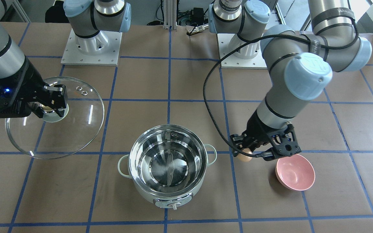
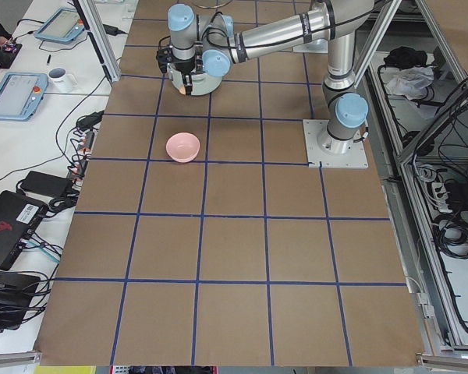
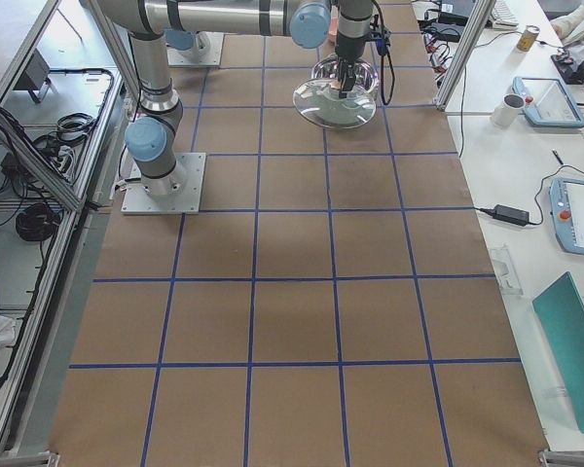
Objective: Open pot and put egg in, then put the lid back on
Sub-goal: 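Carry the egg over the open pot and release it inside with the left gripper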
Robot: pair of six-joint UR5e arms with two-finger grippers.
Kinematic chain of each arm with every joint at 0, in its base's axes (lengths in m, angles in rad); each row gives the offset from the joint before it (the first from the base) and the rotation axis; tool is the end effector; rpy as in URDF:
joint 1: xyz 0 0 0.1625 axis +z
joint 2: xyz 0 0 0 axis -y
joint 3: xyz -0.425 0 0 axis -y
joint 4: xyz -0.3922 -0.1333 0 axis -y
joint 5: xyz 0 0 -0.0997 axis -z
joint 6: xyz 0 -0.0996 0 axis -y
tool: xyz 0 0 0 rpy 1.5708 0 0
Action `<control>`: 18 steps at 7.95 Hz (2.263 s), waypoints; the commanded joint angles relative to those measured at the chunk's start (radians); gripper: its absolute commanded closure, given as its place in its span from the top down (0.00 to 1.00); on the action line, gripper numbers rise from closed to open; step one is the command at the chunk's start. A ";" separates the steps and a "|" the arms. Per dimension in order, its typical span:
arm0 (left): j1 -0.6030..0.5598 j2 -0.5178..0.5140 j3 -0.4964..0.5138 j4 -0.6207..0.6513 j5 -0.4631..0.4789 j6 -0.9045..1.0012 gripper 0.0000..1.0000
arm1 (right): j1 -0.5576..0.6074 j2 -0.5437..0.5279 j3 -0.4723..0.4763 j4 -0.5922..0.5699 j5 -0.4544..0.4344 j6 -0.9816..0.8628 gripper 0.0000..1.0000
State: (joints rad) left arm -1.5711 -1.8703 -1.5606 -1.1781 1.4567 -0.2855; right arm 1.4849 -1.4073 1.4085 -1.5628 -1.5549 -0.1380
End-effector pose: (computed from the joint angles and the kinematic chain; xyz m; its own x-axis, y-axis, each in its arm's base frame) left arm -0.1448 -0.6106 0.3686 -0.9534 -0.2686 0.1377 -0.2795 0.9578 -0.0671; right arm 0.0863 -0.5697 0.4809 -0.9985 -0.0519 -0.0170 -0.0521 0.9986 0.0069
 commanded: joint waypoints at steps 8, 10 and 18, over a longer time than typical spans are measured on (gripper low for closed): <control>-0.325 -0.254 0.002 0.331 0.040 -0.294 0.43 | -0.001 -0.004 0.001 0.007 -0.021 0.000 0.00; -0.331 -0.256 -0.002 0.331 0.042 -0.296 0.49 | -0.001 -0.015 0.001 0.010 -0.021 0.000 0.00; -0.333 -0.085 -0.001 0.182 0.039 -0.299 1.00 | 0.006 -0.015 0.006 0.006 -0.016 0.020 0.00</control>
State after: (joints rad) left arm -1.9034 -2.0482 -1.5634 -0.8784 1.4964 -0.5955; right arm 1.4862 -1.4182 1.4148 -1.5560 -1.5814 -0.1223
